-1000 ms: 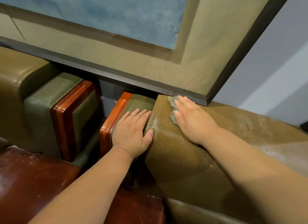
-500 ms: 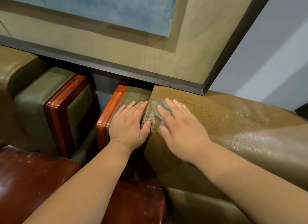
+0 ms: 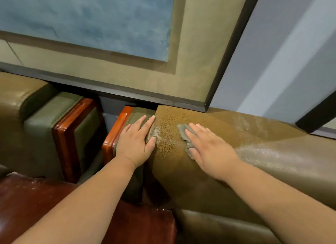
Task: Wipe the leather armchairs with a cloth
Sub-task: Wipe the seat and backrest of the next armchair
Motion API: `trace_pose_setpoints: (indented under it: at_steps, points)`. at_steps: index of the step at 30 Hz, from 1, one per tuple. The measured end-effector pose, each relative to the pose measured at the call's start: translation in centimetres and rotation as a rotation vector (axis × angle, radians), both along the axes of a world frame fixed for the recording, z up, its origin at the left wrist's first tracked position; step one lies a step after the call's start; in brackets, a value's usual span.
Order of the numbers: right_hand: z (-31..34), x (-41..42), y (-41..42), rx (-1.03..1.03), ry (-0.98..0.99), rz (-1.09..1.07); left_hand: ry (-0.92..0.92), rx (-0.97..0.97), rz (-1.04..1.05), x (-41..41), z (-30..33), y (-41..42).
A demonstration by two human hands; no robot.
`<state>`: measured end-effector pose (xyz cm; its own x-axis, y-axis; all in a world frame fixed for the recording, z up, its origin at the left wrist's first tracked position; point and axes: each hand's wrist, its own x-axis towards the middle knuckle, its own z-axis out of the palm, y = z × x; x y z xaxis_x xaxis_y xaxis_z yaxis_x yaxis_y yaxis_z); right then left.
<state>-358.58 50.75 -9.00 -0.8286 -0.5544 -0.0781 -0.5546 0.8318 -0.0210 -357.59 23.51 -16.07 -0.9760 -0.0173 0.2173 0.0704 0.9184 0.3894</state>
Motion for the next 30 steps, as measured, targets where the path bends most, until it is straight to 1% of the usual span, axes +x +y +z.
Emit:
trace_pose_setpoints:
  at_steps: [1, 2, 4, 5, 6, 7, 10, 11, 12, 13, 16, 17, 18, 21, 23, 24, 27, 28, 29, 30]
  points:
    - [0.4, -1.1, 2.3, -0.005, -0.011, -0.086, 0.013, 0.059, 0.012, 0.0, 1.0, 0.4]
    - [0.9, -2.3, 4.7, -0.024, -0.031, -0.218, 0.039, 0.105, 0.010, -0.2, 2.1, 1.1]
    - [1.8, -4.3, 8.5, -0.072, -0.093, -0.486, 0.105, 0.112, -0.044, -1.5, 4.6, 3.9]
    - [2.1, -4.9, 9.0, -0.077, -0.108, -0.550, 0.115, 0.102, -0.062, -2.3, 5.7, 5.9]
    - [2.2, -5.0, 8.2, -0.063, -0.116, -0.556, 0.100, 0.083, -0.066, -3.0, 6.5, 7.8]
    - [2.3, -4.9, 6.8, -0.052, -0.125, -0.513, 0.073, 0.043, -0.060, -3.5, 6.7, 9.5]
    - [2.2, -2.8, 2.2, -0.074, -0.114, -0.242, 0.052, -0.091, 0.029, -4.1, 5.5, 11.8]
    - [2.0, -2.5, 2.0, -0.081, -0.100, -0.178, 0.065, -0.108, 0.051, -4.2, 5.0, 11.8]
    - [1.9, -3.3, 2.7, -0.079, -0.095, -0.161, 0.084, -0.121, 0.065, -4.4, 4.6, 11.6]
    - [1.7, -4.8, 4.1, -0.078, -0.100, -0.195, 0.101, -0.125, 0.069, -4.7, 4.4, 11.5]
    - [1.3, -9.3, 9.1, -0.111, -0.080, -0.483, 0.111, -0.135, 0.049, -5.4, 3.8, 11.9]
    - [1.3, -10.1, 9.3, -0.096, -0.077, -0.537, 0.119, -0.141, 0.053, -5.5, 3.6, 12.0]
    - [1.4, -10.6, 8.2, -0.083, -0.091, -0.530, 0.133, -0.144, 0.058, -5.5, 3.4, 11.9]
    - [0.6, -9.7, 3.3, -0.103, -0.081, -0.318, 0.155, -0.136, 0.063, -5.7, 3.3, 11.6]
    - [0.9, -9.0, 3.0, -0.115, -0.077, -0.253, 0.166, -0.146, 0.072, -5.7, 3.3, 11.7]
    - [1.1, -9.7, 4.3, -0.119, -0.084, -0.274, 0.176, -0.147, 0.076, -5.8, 3.3, 11.7]
    - [2.3, -11.9, 8.6, -0.097, -0.103, -0.473, 0.183, -0.141, 0.072, -6.3, 3.4, 11.8]
    - [2.5, -12.0, 8.9, -0.083, -0.096, -0.510, 0.181, -0.141, 0.073, -6.3, 3.5, 11.8]
    - [2.5, -11.3, 8.2, -0.086, -0.096, -0.505, 0.179, -0.142, 0.072, -6.3, 3.4, 11.9]
    - [2.5, -10.1, 6.7, -0.093, -0.090, -0.452, 0.179, -0.142, 0.073, -6.3, 3.4, 11.9]
